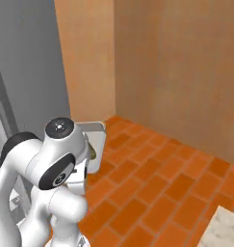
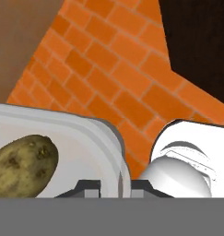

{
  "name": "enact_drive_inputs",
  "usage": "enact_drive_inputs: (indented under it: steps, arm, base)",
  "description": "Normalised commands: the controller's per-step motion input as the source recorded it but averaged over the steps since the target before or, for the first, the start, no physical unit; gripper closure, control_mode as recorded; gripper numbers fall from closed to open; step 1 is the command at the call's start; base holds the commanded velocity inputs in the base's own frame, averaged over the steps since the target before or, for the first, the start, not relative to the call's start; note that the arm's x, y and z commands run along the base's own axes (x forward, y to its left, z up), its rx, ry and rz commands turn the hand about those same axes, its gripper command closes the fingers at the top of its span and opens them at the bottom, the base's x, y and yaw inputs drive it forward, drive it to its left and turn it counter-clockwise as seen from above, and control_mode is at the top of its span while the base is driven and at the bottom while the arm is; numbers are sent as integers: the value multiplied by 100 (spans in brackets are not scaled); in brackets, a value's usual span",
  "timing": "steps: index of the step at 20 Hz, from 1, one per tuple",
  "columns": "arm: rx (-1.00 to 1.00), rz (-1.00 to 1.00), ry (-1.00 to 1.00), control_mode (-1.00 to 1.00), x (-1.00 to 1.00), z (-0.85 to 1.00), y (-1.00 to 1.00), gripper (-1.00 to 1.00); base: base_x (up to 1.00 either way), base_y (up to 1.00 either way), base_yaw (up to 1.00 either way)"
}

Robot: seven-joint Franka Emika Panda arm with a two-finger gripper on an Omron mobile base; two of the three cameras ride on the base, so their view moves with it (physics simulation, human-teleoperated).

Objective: Take the meat container that has the fish and place it on the second highest rack of the freezer. Then take the vegetable container that has the lime and potato and place it on the highest rack of the freezer.

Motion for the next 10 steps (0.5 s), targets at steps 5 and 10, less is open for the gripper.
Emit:
enact_drive_inputs:
  steps: [5,10]
  arm:
    - [0,0,0,100,0,0,0,100]
    - [0,0,0,100,0,0,0,100]
  base:
    - [83,-23,72]
    - [45,-14,81]
